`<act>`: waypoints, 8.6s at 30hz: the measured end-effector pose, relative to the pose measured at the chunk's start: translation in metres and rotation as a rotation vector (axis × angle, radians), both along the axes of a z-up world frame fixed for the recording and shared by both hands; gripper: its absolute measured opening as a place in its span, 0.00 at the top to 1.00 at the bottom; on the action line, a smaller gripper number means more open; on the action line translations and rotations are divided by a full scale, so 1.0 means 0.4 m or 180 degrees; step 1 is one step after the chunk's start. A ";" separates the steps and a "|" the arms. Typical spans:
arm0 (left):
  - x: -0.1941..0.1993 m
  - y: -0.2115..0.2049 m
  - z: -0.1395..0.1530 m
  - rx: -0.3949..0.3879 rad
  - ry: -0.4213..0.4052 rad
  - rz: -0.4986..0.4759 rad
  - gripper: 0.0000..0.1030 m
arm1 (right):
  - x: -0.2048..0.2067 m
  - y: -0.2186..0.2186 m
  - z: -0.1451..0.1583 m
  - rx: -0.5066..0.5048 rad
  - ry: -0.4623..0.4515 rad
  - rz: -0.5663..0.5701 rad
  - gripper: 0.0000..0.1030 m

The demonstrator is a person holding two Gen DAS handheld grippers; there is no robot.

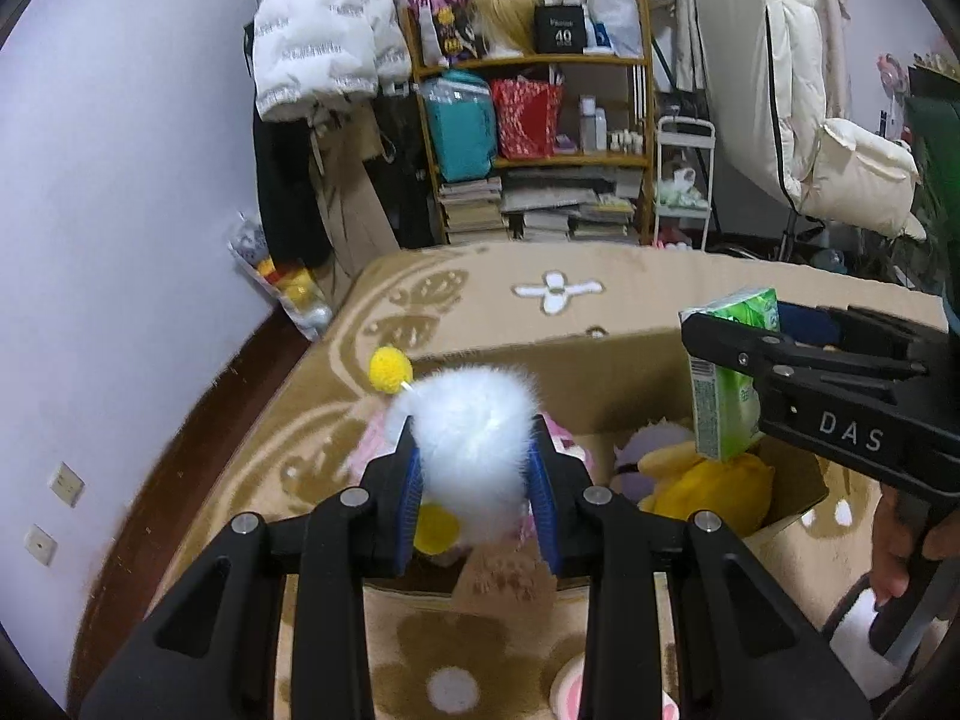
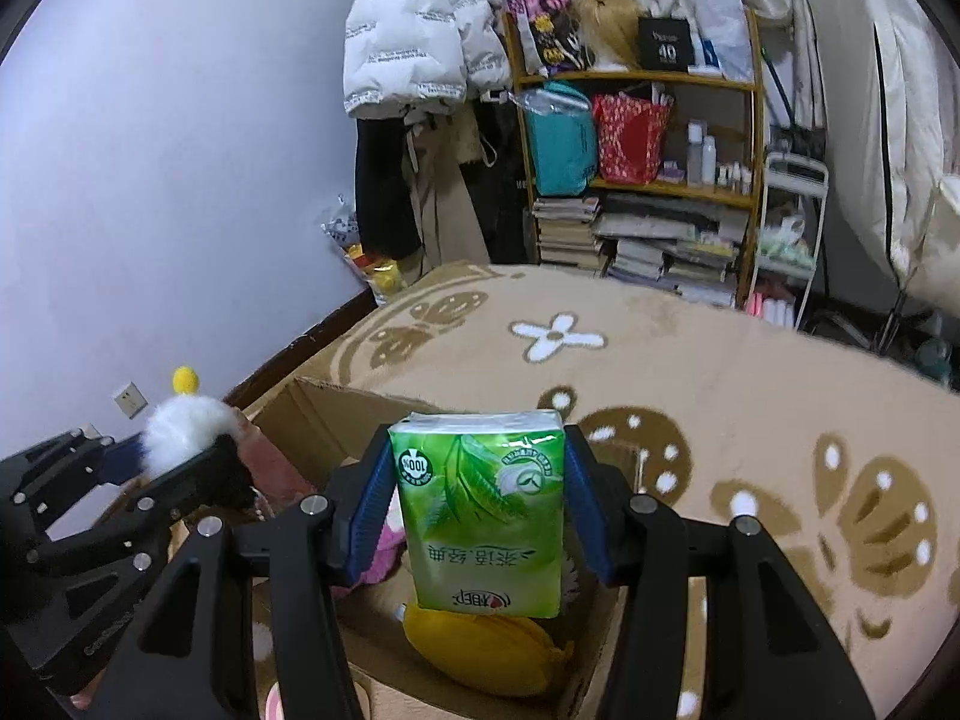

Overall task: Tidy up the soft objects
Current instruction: 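Carry the white plush and green tissue pack into the box and open both tools, then grasp the pink-swirl cake plush with the left tool while the right tool grasps the black Face tissue pack, then carry the cake plush and Face tissue pack into the box and open both tools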

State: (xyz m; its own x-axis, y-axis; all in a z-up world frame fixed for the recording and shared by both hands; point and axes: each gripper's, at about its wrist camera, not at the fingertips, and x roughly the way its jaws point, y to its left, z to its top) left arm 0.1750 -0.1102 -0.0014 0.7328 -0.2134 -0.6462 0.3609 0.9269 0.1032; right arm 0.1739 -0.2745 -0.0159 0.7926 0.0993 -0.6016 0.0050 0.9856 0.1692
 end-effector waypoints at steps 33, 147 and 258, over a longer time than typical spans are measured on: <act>-0.046 0.066 -0.002 -0.0001 0.0385 0.0181 0.07 | -0.103 -0.034 0.047 0.0358 0.0010 -0.0157 0.00; -0.151 0.093 -0.224 0.0082 0.1659 -0.0087 0.69 | -0.281 0.109 -0.241 0.0101 0.1412 0.0088 0.51; -0.018 0.018 -0.035 0.0238 0.0277 0.0244 0.12 | -0.061 -0.017 0.024 0.0027 -0.0126 0.0012 0.10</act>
State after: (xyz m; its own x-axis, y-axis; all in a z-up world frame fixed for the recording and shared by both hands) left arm 0.1679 -0.1029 -0.0152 0.6855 -0.1078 -0.7200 0.3000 0.9429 0.1444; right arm 0.1497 -0.2813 -0.0064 0.8154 0.1072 -0.5689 -0.0055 0.9841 0.1776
